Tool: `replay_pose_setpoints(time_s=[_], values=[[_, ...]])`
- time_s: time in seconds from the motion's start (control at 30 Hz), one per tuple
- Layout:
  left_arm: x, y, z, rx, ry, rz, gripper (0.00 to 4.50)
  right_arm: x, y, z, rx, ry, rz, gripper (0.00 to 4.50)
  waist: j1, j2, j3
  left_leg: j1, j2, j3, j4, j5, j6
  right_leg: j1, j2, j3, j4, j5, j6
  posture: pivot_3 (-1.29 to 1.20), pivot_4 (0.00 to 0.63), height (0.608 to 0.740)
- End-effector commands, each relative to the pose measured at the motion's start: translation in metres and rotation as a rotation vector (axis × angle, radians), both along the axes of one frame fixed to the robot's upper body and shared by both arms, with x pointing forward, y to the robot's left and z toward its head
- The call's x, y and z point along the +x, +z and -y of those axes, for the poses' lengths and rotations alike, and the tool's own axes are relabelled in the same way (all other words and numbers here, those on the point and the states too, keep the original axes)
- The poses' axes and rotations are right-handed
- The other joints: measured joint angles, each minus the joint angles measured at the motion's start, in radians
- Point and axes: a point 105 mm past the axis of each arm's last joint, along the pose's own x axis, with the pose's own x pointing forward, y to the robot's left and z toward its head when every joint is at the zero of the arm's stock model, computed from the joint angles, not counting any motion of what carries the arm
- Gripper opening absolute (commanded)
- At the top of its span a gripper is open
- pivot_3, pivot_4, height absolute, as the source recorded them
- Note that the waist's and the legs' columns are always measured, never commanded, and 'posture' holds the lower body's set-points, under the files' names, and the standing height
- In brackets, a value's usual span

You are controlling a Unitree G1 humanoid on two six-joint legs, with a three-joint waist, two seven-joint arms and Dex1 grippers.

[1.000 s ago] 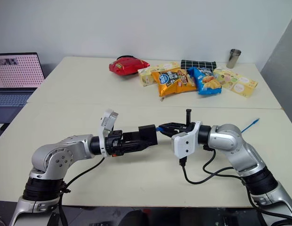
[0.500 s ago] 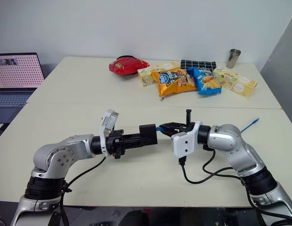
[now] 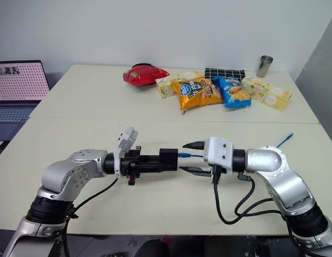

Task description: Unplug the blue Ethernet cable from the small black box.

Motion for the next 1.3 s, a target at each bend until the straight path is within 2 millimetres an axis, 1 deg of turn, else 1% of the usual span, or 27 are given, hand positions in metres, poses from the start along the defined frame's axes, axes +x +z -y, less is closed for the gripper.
replay_pose_setpoints(time_s=[0.03, 0.17, 0.3, 0.43, 0.67, 0.97, 1.07, 1.1, 1.13, 1.3], values=[[0.000, 0.010, 0.003, -0.006, -0.058, 0.125, 0.79, 0.000, 0.004, 0.001, 0.070, -0.036, -0.141, 2.81, 0.000, 0.000, 0.000, 0.000, 0.000, 0.000, 0.000, 0.000, 0.000, 0.000, 0.000, 0.000, 0.000, 0.000, 0.000, 0.00, 0.150, 0.740], [-0.004, 0.009, 0.001, -0.009, -0.090, 0.140, 0.79, 0.005, 0.000, 0.000, 0.106, -0.059, -0.257, 2.81, 0.000, 0.000, 0.000, 0.000, 0.000, 0.000, 0.000, 0.000, 0.000, 0.000, 0.000, 0.000, 0.000, 0.000, 0.000, 0.00, 0.150, 0.740], [-0.007, 0.008, -0.001, -0.010, -0.105, 0.132, 0.79, 0.012, -0.001, 0.001, 0.125, -0.082, -0.314, 2.81, -0.001, 0.000, 0.000, 0.000, 0.000, 0.000, 0.000, 0.000, 0.000, 0.000, 0.000, 0.000, 0.000, 0.000, 0.000, 0.00, 0.150, 0.740], [-0.008, 0.008, -0.002, -0.012, -0.108, 0.126, 0.79, 0.015, -0.004, 0.001, 0.122, -0.089, -0.327, 2.81, -0.001, 0.000, 0.000, -0.001, 0.000, 0.000, 0.000, 0.000, 0.000, 0.000, 0.000, 0.000, 0.000, 0.000, 0.000, 0.00, 0.150, 0.740], [-0.007, 0.007, -0.003, -0.012, -0.101, 0.120, 0.79, 0.015, -0.005, 0.000, 0.109, -0.069, -0.337, 2.81, -0.001, 0.000, 0.000, -0.001, 0.000, 0.000, 0.000, 0.000, 0.000, 0.000, 0.000, 0.000, 0.000, 0.000, 0.000, 0.00, 0.150, 0.740], [-0.009, 0.006, -0.004, -0.015, -0.100, 0.111, 0.79, 0.009, -0.010, 0.001, 0.061, -0.043, -0.320, 2.81, -0.001, 0.000, 0.000, -0.001, 0.000, 0.000, 0.000, 0.000, 0.001, 0.000, 0.000, 0.000, 0.000, 0.000, 0.000, 0.00, 0.150, 0.740], [-0.009, 0.006, -0.004, -0.014, -0.101, 0.110, 0.79, 0.009, -0.010, 0.001, 0.059, -0.042, -0.314, 2.30, -0.001, 0.000, 0.000, -0.001, 0.000, 0.000, 0.000, 0.000, 0.001, 0.000, 0.000, 0.000, 0.000, 0.000, 0.000, 0.00, 0.150, 0.740], [-0.009, 0.006, -0.004, -0.014, -0.102, 0.109, 0.79, 0.009, -0.010, 0.001, 0.056, -0.041, -0.311, 1.97, -0.001, 0.000, 0.000, -0.001, 0.000, 0.000, 0.000, 0.000, 0.001, 0.000, 0.000, 0.000, 0.000, 0.000, 0.000, 0.00, 0.150, 0.740], [-0.009, 0.006, -0.004, -0.015, -0.102, 0.108, 0.79, 0.009, -0.011, 0.000, 0.047, -0.038, -0.305, 1.84, -0.001, 0.000, 0.000, -0.001, 0.000, 0.000, 0.000, 0.000, 0.001, 0.000, 0.000, 0.000, 0.000, 0.000, 0.000, 0.00, 0.150, 0.740], [-0.009, 0.006, -0.002, -0.018, -0.102, 0.108, 0.79, 0.007, -0.013, -0.002, 0.024, -0.021, -0.285, 0.67, -0.001, 0.000, 0.000, -0.001, 0.000, 0.000, 0.000, 0.000, 0.001, 0.000, 0.000, 0.000, 0.000, 0.000, 0.000, 0.00, 0.150, 0.740]])
